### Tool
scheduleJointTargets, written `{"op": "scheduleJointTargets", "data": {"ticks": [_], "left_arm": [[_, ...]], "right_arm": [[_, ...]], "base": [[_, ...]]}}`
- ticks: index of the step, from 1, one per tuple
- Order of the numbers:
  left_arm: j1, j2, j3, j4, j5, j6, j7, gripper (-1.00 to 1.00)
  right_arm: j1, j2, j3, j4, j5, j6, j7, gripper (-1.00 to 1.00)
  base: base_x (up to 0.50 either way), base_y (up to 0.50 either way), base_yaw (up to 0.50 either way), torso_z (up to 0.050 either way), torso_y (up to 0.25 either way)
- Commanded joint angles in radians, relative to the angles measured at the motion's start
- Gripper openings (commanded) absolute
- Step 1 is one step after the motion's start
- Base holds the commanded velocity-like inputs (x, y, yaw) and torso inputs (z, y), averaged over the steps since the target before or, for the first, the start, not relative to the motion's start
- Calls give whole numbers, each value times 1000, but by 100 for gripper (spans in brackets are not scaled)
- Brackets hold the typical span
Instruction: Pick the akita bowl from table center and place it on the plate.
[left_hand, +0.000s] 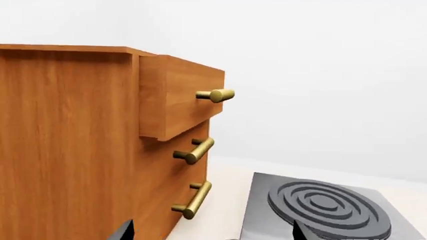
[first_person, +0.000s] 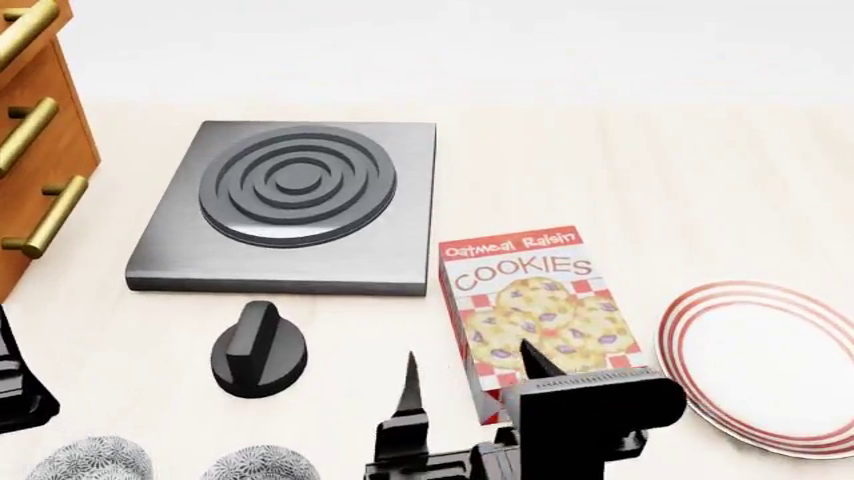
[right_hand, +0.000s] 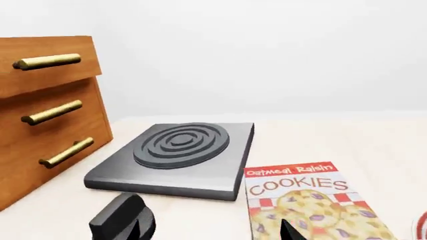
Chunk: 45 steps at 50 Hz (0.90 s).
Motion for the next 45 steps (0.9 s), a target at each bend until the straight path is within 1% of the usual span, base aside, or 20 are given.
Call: {"op": "scheduleJointTargets", "data": {"ticks": [1,6,14,15,16,17,18,23,27,35,45], "left_arm": [[-30,-34,-97,-40,-20,10,-36,100],[-26,-39,-122,-38,-30,10,-47,100],[-9,-36,-135,-21,-40,21,-52,100],[-10,-36,-139,-23,-44,22,-52,100],[-10,-36,-145,-28,-46,25,-53,100],[-12,-36,-148,-30,-49,25,-54,100],[-11,-36,-150,-33,-51,27,-54,100],[-10,-38,-157,-33,-61,28,-53,100],[-10,-39,-158,-33,-64,29,-54,100],[-6,-38,-154,-30,-68,30,-54,100],[-7,-37,-145,-33,-70,35,-54,100]], "right_arm": [[211,-58,-79,217,131,155,-137,100],[241,-78,-82,295,173,187,-164,100],[315,-111,-53,407,276,294,-174,100],[325,-122,-35,427,308,320,-174,100],[337,-139,13,461,379,368,-175,100],[344,-137,4,472,377,368,-171,100],[355,-146,31,500,417,386,-171,100],[408,-142,13,595,428,384,-163,100],[420,-142,19,631,468,404,-154,100],[440,-114,-17,666,456,406,-133,100],[423,-81,-37,592,473,446,-76,100]], "base": [[0,0,0,0,0],[0,0,0,0,0],[0,0,0,0,0],[0,0,0,0,0],[0,0,0,0,0],[0,0,0,0,0],[0,0,0,0,0],[0,0,0,0,0],[0,0,0,0,0],[0,0,0,0,0],[0,0,0,0,0]]}}
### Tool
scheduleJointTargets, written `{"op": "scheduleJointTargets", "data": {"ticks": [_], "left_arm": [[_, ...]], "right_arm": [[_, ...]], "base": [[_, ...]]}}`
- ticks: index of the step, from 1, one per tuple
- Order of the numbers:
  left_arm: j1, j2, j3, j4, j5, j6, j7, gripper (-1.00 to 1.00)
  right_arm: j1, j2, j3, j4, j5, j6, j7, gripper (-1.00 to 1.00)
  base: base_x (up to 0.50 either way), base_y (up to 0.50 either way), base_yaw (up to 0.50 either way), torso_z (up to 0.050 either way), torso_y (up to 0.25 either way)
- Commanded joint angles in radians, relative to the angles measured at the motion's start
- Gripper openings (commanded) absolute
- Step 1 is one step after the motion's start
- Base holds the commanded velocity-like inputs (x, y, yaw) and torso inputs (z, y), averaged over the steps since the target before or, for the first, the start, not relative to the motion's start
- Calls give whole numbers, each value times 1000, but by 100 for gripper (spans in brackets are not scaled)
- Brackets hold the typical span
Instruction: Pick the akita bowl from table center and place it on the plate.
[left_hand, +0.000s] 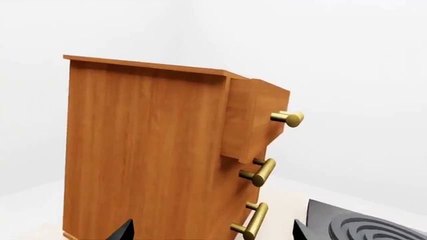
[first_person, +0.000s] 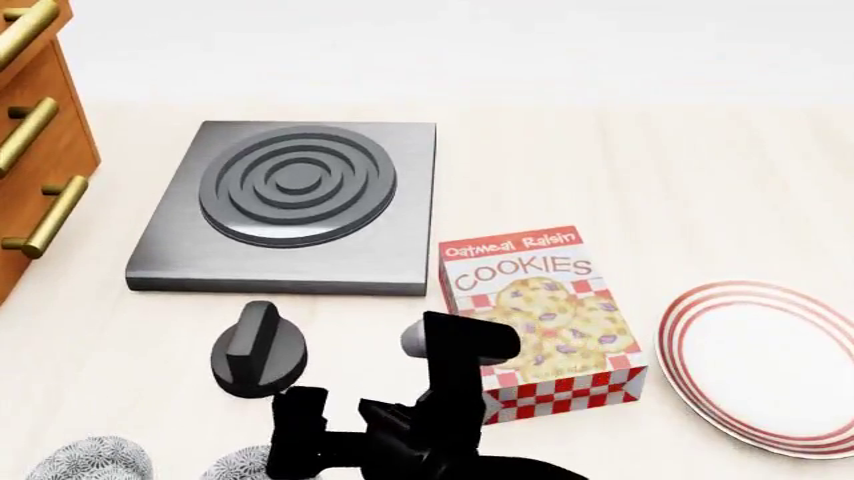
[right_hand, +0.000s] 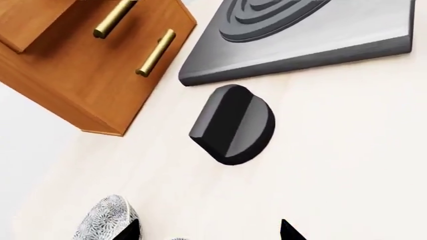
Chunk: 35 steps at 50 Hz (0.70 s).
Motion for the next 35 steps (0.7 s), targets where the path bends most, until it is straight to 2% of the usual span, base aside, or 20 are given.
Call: {"op": "scheduleJointTargets", "data": {"ticks": [1,9,20,35], "left_arm": [[0,-1,5,-2,-5,4,0,100],[-3,-1,14,-5,-4,4,-2,100],[-6,-3,19,-10,-7,7,-3,100],[2,-5,24,-6,-13,11,-3,100]], "right_arm": [[7,28,-13,-22,33,42,45,100],[-28,54,-27,-104,60,88,79,100],[-45,66,-43,-103,67,112,99,100],[7,53,-91,55,51,87,19,100]], "base": [[0,0,0,0,0],[0,0,0,0,0],[0,0,0,0,0],[0,0,0,0,0]]}}
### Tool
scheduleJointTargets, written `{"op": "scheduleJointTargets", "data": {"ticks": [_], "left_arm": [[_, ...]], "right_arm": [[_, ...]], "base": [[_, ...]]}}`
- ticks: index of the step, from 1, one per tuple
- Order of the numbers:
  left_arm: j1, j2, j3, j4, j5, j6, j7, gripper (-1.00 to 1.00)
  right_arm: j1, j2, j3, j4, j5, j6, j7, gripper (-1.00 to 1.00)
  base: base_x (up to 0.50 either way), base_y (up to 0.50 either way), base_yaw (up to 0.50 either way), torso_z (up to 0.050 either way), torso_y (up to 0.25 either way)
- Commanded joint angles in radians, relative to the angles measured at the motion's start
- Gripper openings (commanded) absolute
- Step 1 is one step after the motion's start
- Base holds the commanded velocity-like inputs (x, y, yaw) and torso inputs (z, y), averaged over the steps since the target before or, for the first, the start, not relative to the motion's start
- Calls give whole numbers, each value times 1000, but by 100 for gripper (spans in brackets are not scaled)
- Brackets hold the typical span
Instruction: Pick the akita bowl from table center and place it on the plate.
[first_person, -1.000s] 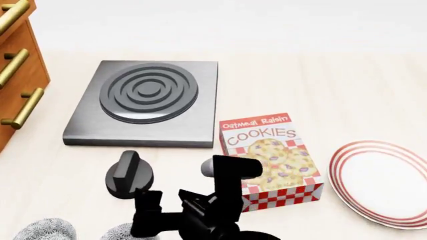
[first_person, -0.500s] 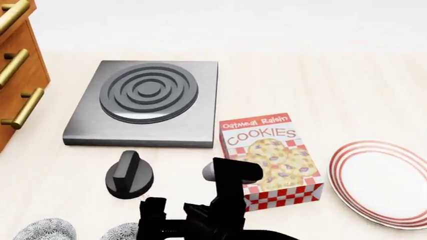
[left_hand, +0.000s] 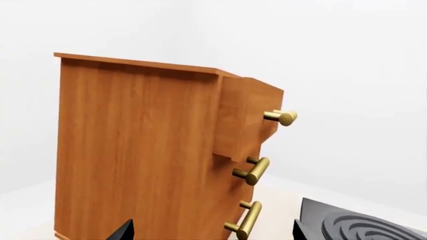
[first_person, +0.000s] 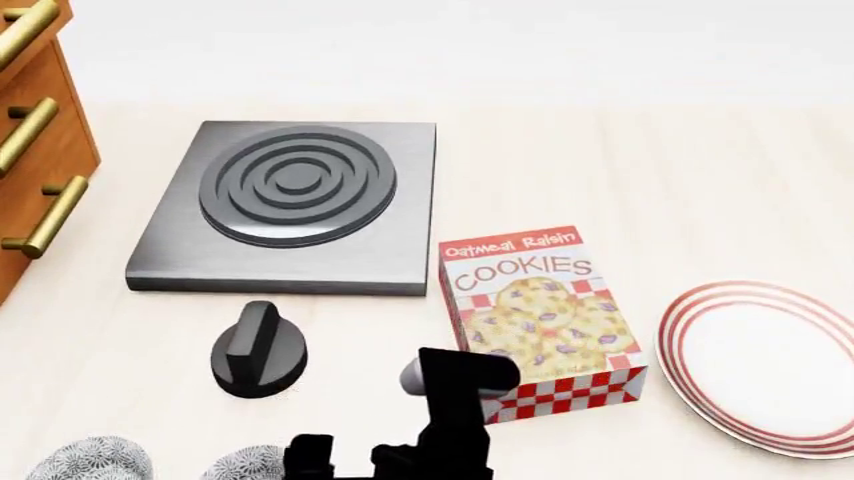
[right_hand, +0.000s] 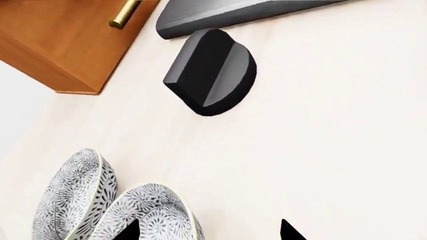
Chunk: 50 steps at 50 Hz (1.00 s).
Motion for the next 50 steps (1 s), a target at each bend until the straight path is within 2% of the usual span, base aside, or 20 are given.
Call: {"op": "scheduleJointTargets", "data": {"ticks": [1,21,50], "left_arm": [[7,-1,3,1,-5,4,0,100],[17,-5,3,3,-10,12,-5,100],[18,-8,17,6,-19,14,-9,100]], "right_arm": [[27,-3,-32,75,0,6,-36,100],[29,3,-88,65,27,45,-67,100],[76,-5,-135,192,7,-17,-115,100]], "base": [[0,0,0,0,0],[0,0,0,0,0],[0,0,0,0,0]]}}
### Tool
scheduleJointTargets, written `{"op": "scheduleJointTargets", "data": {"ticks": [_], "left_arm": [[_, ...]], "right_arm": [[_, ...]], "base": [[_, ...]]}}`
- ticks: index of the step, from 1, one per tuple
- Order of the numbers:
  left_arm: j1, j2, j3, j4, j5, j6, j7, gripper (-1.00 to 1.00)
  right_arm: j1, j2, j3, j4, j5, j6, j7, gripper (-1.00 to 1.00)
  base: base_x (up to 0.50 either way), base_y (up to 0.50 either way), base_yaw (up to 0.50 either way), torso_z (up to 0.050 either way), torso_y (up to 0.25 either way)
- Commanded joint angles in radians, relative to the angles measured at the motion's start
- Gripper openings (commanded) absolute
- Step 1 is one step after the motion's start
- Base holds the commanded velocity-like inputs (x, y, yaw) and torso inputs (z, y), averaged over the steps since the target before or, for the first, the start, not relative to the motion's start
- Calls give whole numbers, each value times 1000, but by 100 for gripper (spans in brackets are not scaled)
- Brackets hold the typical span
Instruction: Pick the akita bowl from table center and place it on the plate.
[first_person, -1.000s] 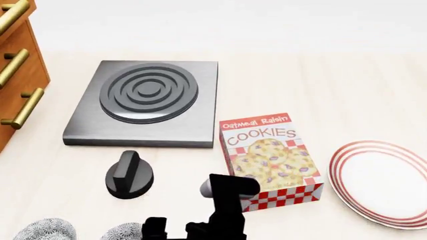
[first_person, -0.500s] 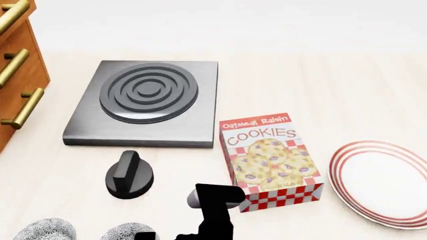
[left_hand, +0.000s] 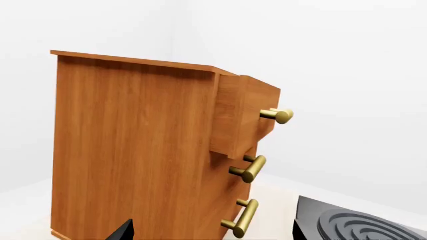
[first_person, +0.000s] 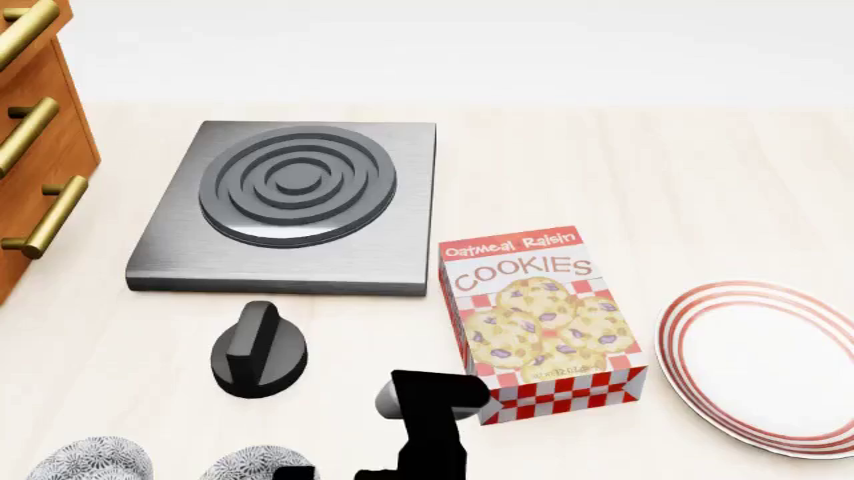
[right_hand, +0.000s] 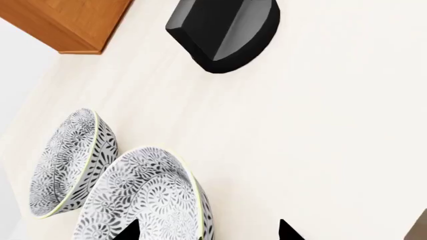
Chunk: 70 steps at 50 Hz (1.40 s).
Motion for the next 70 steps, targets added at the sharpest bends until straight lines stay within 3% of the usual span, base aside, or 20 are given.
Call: {"op": "scheduleJointTargets", "data": {"ticks": [1,26,58,59,70], "left_arm": [[4,-1,5,4,-5,0,-1,100],[12,-8,0,7,-19,6,-5,100],[11,-15,-2,8,-36,6,-16,100],[12,-15,-2,7,-36,8,-16,100],[16,-19,-3,15,-43,6,-18,100]], "right_arm": [[23,-5,-27,49,-3,-17,-25,100],[55,-21,-109,131,-1,-44,-75,100],[52,-7,-184,80,38,-31,-86,100],[52,-6,-186,80,38,-33,-87,-100],[49,0,-179,73,52,-52,-70,-100]], "base": [[0,0,0,0,0],[0,0,0,0,0],[0,0,0,0,0],[0,0,0,-10,0],[0,0,0,0,0]]}}
